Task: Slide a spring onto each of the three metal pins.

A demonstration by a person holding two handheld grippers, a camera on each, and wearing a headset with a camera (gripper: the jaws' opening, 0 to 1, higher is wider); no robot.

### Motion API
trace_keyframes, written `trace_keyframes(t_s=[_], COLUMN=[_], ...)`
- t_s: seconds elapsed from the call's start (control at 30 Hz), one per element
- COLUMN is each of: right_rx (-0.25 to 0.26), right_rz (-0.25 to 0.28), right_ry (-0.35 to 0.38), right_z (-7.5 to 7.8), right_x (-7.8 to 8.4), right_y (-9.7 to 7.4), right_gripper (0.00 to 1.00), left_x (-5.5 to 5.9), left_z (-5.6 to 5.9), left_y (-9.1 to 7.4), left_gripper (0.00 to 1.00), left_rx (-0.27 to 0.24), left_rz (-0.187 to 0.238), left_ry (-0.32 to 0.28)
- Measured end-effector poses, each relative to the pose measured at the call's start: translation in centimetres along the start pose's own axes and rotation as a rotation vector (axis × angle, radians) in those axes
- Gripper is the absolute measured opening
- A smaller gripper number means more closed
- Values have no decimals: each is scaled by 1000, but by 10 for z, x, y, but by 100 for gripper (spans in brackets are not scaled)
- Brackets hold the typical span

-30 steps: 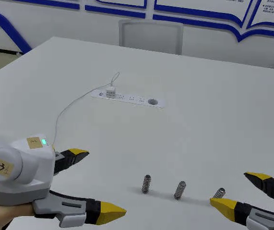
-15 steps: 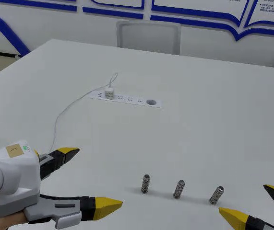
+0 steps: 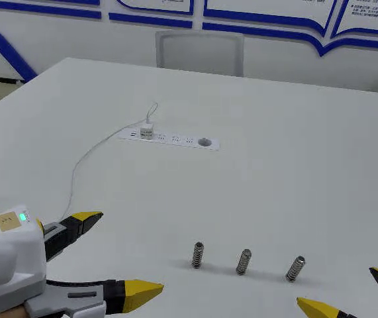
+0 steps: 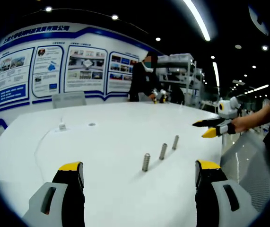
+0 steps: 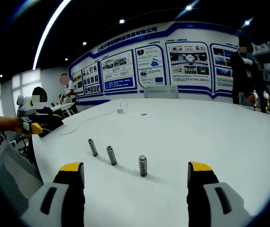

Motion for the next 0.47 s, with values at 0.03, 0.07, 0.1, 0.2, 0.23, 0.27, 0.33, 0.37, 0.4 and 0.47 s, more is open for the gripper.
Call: trace_keyframes(t_s=[0.03, 0.07, 0.1, 0.2, 0.23, 0.27, 0.33, 0.37, 0.4, 0.47], right_rx=[4, 7, 10, 12, 12, 14, 15, 13, 14, 23], right_rz=[-5, -5, 0, 3, 1, 0, 4, 6, 5, 6], right_ry=[2, 6, 15, 25, 24, 21, 23, 22, 22, 19], right_z=[0, 0, -1, -2, -2, -2, -2, -1, 0, 3], right_x=[1, 2, 2, 3, 3, 3, 2, 2, 2, 2], right_y=[-1, -1, -2, -2, -3, -3, -3, -3, -3, -4], right_gripper=[92, 92, 93, 93, 94, 94, 94, 94, 94, 94], left_x=[1, 1, 2, 3, 3, 4, 4, 4, 4, 5], left_z=[0, 0, 0, 1, 1, 1, 2, 2, 3, 3], left_y=[0, 1, 1, 2, 3, 3, 3, 4, 4, 4], left_gripper=[100, 100, 100, 100, 100, 100, 100, 100, 100, 100], left_rx=[-1, -1, 0, 3, 5, 6, 9, 10, 11, 7], left_rz=[-4, -8, -13, -20, -23, -25, -27, -27, -27, -26], left_ry=[-2, -3, -5, -7, -8, -9, -10, -9, -9, -9])
Point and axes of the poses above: the centre of the closed fingertips' face, and the gripper's own axes: y roughly forward along the fingers, z roughly to its right, x roughly out of its underside, the point moved 10 cm from there along -y, roughly backward along the fingers, and after that the axes turned 7 degrees about x, right-handed, at the moved point
